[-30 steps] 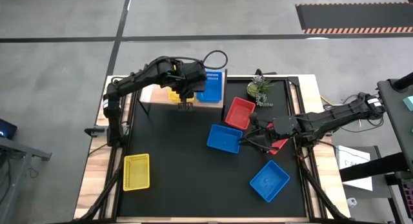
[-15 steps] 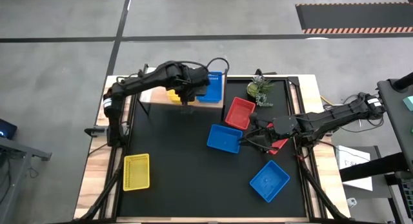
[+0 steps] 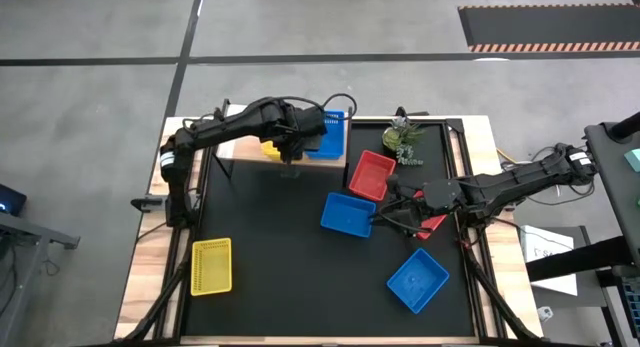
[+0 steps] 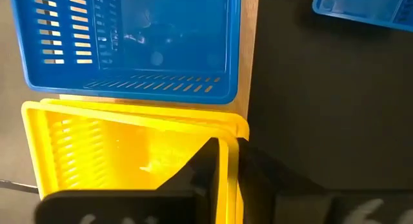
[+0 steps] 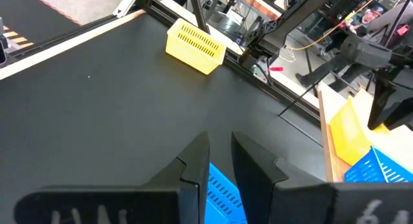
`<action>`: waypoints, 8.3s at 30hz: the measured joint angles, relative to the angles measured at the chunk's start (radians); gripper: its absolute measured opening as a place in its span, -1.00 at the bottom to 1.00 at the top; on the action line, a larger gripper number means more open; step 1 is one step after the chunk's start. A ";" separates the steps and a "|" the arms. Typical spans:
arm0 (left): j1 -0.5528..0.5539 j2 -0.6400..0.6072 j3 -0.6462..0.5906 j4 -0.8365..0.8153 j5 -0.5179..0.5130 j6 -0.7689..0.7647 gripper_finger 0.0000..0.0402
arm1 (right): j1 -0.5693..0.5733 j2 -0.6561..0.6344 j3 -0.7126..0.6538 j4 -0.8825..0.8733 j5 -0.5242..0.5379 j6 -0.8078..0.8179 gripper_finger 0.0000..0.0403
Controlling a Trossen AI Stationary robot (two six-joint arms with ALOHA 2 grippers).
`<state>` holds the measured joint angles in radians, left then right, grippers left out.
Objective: Stack baskets on shelf by color
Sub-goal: Stack the top yellow bin on top of the yellow bin on the shelf, then stack the top blue bin on top of the blue bins on the shelf
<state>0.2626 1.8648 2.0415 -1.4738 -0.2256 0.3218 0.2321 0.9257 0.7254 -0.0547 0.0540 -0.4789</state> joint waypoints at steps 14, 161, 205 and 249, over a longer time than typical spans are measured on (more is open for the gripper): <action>-0.072 -0.081 0.001 -0.021 0.018 -0.230 -0.63 | 0.000 0.000 0.000 0.000 0.000 0.000 -0.71; -0.473 -0.004 -0.744 1.414 0.050 -0.416 -0.62 | 0.104 0.277 0.252 -0.563 -0.105 0.484 -0.15; -0.415 0.157 -0.776 1.587 0.126 -0.342 -0.62 | 0.103 0.286 0.233 -0.401 -0.078 0.451 -0.15; -0.456 -0.172 -0.858 0.995 0.286 -0.453 -0.34 | 0.102 0.272 0.229 -0.278 -0.079 0.194 -0.15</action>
<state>-0.1932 1.6932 1.1840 -0.4784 0.0607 -0.1311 0.3344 1.1977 0.9544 -0.3325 -0.0248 -0.2849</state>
